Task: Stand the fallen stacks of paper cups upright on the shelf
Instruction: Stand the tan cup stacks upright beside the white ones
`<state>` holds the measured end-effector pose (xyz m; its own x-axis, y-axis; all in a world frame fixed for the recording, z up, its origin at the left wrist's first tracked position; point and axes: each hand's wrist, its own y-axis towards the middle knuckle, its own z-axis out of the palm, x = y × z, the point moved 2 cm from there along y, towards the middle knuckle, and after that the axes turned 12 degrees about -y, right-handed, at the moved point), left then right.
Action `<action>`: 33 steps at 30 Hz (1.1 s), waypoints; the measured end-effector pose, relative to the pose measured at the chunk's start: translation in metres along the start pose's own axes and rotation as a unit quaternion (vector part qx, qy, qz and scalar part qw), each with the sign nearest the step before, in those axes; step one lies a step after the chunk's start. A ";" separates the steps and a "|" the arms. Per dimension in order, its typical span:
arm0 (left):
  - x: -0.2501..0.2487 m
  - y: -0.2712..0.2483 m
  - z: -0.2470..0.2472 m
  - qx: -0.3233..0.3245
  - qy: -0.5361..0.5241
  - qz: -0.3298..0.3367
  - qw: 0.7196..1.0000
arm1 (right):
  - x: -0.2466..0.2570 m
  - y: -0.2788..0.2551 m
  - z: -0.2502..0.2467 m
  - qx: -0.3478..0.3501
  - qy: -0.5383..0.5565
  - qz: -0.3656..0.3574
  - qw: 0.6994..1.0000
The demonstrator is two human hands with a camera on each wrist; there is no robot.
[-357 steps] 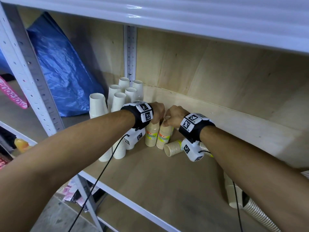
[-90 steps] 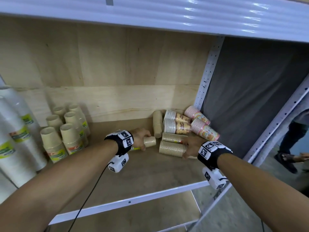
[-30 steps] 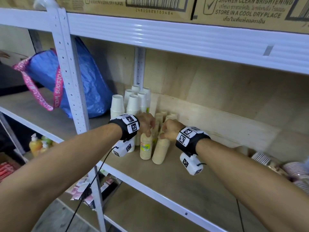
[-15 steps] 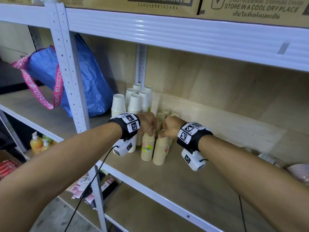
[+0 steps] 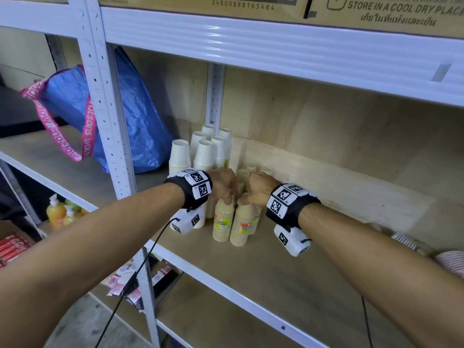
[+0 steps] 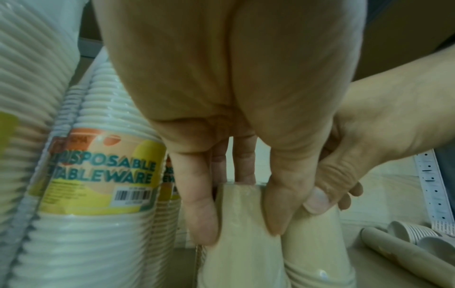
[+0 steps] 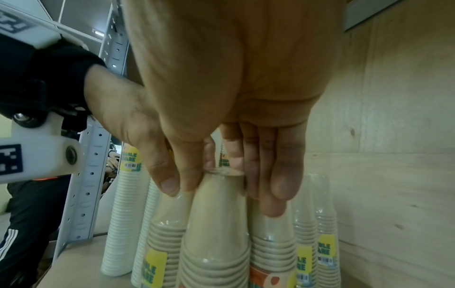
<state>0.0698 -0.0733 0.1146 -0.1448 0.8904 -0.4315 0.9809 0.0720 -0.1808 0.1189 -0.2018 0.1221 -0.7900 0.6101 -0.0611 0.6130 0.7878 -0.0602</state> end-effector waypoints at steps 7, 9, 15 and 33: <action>-0.001 -0.001 -0.001 0.006 -0.001 0.004 1.000 | 0.002 0.000 -0.002 0.029 -0.032 0.002 0.999; -0.002 -0.001 -0.001 0.009 0.001 0.006 1.000 | 0.001 0.002 -0.001 0.013 -0.015 -0.001 1.000; 0.001 0.002 -0.002 0.003 0.000 0.004 1.000 | 0.001 -0.001 -0.001 -0.002 0.012 0.004 1.000; -0.079 0.033 -0.050 -0.048 -0.042 0.059 0.996 | -0.060 -0.035 -0.031 -0.035 -0.003 0.136 0.990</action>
<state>0.1199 -0.1186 0.1873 -0.0347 0.8549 -0.5176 0.9990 0.0153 -0.0417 0.1446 -0.2638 0.1591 -0.5957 0.8001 -0.0712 0.8006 0.5985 0.0281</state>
